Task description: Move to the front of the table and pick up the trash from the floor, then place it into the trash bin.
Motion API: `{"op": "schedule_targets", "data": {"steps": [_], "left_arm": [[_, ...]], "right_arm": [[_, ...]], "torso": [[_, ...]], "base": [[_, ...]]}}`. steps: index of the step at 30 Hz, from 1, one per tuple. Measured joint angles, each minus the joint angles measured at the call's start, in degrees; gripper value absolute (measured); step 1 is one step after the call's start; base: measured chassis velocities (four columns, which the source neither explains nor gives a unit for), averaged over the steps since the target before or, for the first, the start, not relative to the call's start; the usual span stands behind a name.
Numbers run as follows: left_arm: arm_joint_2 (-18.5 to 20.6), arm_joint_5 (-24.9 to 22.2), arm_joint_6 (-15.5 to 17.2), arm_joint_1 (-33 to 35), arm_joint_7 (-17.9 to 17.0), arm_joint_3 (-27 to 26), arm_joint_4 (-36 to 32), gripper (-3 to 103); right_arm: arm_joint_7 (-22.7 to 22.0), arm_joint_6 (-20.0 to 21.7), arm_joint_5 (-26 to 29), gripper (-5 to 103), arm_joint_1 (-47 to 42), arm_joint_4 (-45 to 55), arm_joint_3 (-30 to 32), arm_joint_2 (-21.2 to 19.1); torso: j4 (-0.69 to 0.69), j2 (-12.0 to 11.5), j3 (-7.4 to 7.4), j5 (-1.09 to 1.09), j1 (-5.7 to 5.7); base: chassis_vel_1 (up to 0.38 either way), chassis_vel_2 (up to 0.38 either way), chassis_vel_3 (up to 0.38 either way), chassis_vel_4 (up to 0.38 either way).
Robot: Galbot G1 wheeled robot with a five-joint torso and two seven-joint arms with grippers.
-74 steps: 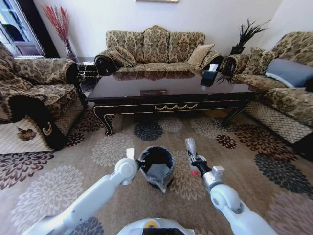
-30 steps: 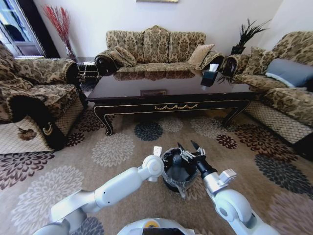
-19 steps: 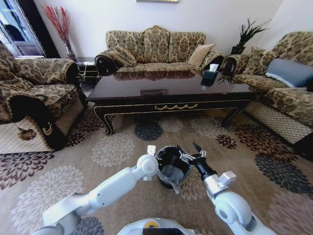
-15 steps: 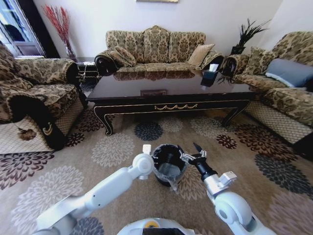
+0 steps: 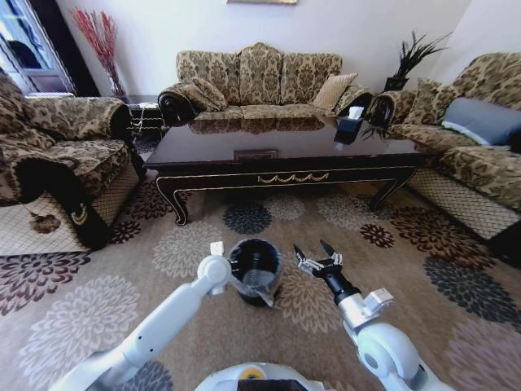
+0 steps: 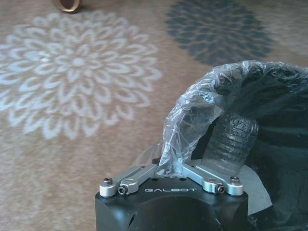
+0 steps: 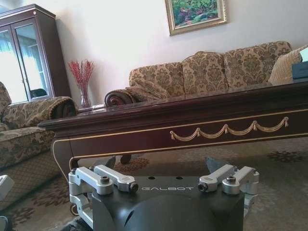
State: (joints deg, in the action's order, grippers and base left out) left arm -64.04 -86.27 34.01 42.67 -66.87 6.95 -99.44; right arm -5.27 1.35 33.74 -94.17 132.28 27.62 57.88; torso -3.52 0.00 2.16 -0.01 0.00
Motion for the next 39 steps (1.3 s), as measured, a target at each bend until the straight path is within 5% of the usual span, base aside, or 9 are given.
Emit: {"op": "schedule_targets", "data": {"steps": [13, 31, 35, 36, 39], "left_arm": [[-0.48, 0.99, -1.14, 0.82, 0.69, -2.92, 2.95, 2], [1.99, 4.93, -2.38, 2.37, 5.46, -4.31, -7.24, 67], [3.40, 8.35, -1.79, 5.38, 9.37, -6.26, -10.75, 77], [4.81, 12.15, -2.91, 7.69, 12.64, -7.27, -12.84, 89], [6.29, 17.20, -4.92, 11.80, 17.26, -10.20, -15.55, 93]], "right_arm": [[0.51, -0.16, -0.23, 100, 0.11, -0.17, -0.62, -0.43], [0.89, 0.24, -0.49, 100, -0.20, -0.26, -0.58, -0.50], [0.79, -0.44, -0.57, 100, -0.21, -0.70, -0.23, -0.07], [0.46, -0.87, -0.72, 100, -0.22, -1.05, 0.02, 0.53], [0.63, -2.20, -2.00, 100, -0.04, -1.44, 0.12, 1.25]], "torso": [[-0.01, 0.01, -0.02, 0.02, -0.01], [-0.01, -0.01, 0.00, 0.01, 0.00], [-0.01, -0.01, 0.00, 0.00, 0.00], [-0.01, -0.01, 0.00, 0.01, 0.00], [-0.02, -0.01, -0.01, 0.01, -0.01]], "base": [[0.000, 0.000, 0.000, 0.000], [0.000, 0.000, 0.000, 0.000], [0.000, 0.000, 0.000, 0.000], [0.000, 0.000, 0.000, 0.000], [0.000, 0.000, 0.000, 0.000]]}}
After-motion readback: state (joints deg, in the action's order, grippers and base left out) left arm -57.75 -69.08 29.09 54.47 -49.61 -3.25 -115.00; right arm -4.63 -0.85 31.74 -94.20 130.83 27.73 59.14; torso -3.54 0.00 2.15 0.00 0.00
